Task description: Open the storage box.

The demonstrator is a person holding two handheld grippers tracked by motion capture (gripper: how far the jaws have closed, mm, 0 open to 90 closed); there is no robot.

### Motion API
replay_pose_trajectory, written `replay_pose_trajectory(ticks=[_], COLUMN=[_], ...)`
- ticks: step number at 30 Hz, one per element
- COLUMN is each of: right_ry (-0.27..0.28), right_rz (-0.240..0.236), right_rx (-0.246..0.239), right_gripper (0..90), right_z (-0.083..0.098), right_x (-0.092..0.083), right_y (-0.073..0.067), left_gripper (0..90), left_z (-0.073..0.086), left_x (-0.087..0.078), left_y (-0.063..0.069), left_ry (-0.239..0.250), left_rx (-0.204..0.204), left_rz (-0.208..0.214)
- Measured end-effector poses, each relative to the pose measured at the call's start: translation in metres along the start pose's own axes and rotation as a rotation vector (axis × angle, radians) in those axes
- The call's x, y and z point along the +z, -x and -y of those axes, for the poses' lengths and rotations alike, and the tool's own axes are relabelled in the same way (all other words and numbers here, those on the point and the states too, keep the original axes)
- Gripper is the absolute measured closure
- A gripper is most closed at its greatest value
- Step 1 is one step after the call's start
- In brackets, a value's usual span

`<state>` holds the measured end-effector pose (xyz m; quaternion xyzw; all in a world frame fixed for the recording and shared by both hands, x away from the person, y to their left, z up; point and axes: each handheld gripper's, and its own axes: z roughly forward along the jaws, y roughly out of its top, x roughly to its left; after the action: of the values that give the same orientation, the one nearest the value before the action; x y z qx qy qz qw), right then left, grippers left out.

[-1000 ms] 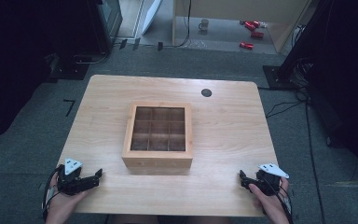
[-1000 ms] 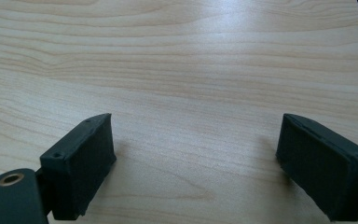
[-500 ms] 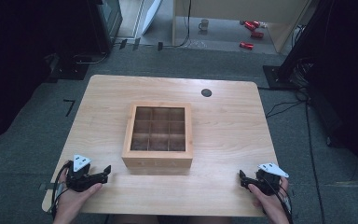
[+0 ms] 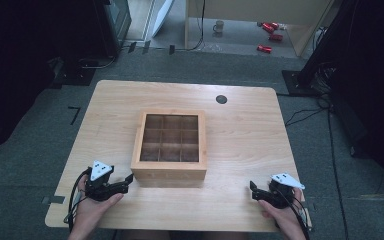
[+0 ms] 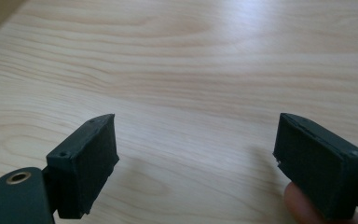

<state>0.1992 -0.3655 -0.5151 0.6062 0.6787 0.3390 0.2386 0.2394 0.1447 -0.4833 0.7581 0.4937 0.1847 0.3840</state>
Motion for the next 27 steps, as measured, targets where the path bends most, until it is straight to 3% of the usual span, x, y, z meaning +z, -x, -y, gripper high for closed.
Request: replay_pose_trajectory(ticks=[5, 8, 13, 14, 16, 18, 19, 27], right_ry=[0.041, 0.058, 0.082, 0.087, 0.085, 0.086, 0.091, 0.092], right_rz=[-0.056, -0.091, -0.122, -0.138, -0.156, -0.169, -0.207, -0.274], right_rx=[0.009, 0.02, 0.0, -0.011, -0.022, -0.02, -0.026, -0.102], right_gripper=[15.8, 18.1, 23.2, 25.4, 26.2, 27.5, 28.5, 30.0], right_z=[-0.011, -0.017, -0.026, -0.029, -0.031, -0.033, -0.036, -0.045], right_x=[-0.003, -0.005, -0.003, -0.001, 0.0, 0.001, 0.003, 0.014], right_y=[-0.02, -0.033, -0.055, -0.067, -0.076, -0.081, -0.093, -0.134], left_gripper=[29.3, 41.5, 50.2, 55.3, 58.8, 58.4, 58.5, 62.0], left_z=[-0.004, -0.004, -0.005, -0.006, -0.007, -0.009, -0.011, -0.011], left_x=[0.002, 0.003, 0.001, 0.0, 0.0, 0.0, 0.001, -0.001], left_y=[0.007, 0.01, 0.014, 0.014, 0.015, 0.016, 0.013, 0.013], left_ry=[0.002, 0.016, 0.032, 0.036, 0.041, 0.038, 0.033, 0.036], left_rx=[0.013, 0.016, 0.007, 0.006, 0.002, -0.005, -0.019, -0.007], left_rz=[0.023, 0.045, 0.088, 0.101, 0.128, 0.136, 0.151, 0.146])
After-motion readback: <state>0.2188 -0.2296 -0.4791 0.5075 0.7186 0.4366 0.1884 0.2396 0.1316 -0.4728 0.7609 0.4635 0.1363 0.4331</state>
